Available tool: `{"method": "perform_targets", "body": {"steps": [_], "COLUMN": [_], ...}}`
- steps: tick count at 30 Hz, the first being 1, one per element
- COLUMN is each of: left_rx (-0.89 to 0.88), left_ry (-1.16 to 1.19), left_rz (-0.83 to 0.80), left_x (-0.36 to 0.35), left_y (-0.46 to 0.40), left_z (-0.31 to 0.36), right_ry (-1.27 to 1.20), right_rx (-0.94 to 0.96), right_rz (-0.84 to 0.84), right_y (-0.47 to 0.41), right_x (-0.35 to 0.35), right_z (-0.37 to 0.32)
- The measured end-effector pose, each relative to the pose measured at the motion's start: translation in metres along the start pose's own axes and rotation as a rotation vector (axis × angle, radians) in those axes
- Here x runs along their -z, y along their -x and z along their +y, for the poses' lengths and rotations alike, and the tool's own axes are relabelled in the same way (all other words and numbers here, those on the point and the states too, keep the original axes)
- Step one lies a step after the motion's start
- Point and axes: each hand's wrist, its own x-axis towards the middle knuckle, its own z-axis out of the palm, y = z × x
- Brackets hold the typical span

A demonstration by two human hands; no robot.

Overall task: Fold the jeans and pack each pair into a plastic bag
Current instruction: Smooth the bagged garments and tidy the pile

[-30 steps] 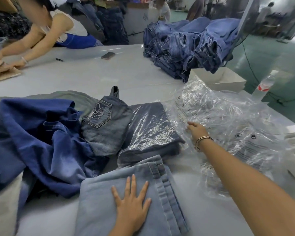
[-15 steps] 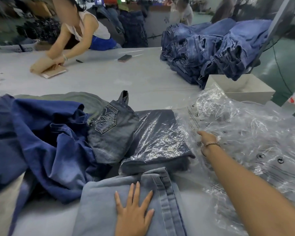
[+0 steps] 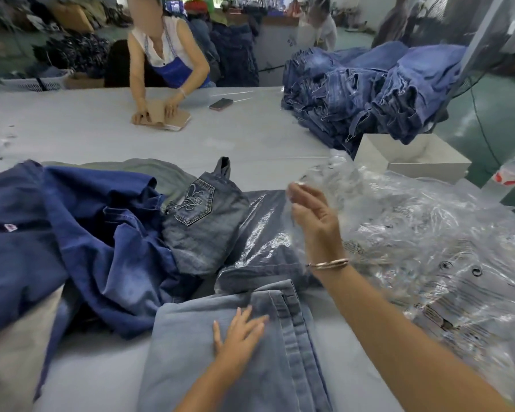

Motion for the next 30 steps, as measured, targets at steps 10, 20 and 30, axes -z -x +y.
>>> {"method": "perform_targets", "body": {"steps": [10,20,30], "left_rx": [0.153,0.107,-0.022], "left_ry": [1.6,1.243,0.901], "left_rz": [-0.382,-0.021,0.142], "left_x": [0.084,0.096,0.144], "left_y": [0.051,0.094,0.115], "left_z": [-0.009,-0.017,-0.048], "right_ry": [0.074,0.192,-0.156], "right_rx": [-0.041,-0.471,-0.792], "right_rz": [-0.273,-0.325,0.592], "right_y": [0.17,0.215,0.205], "right_x": [-0.059,-0.042,-0.046], "right_z": [0.033,0.08,0.122]}}
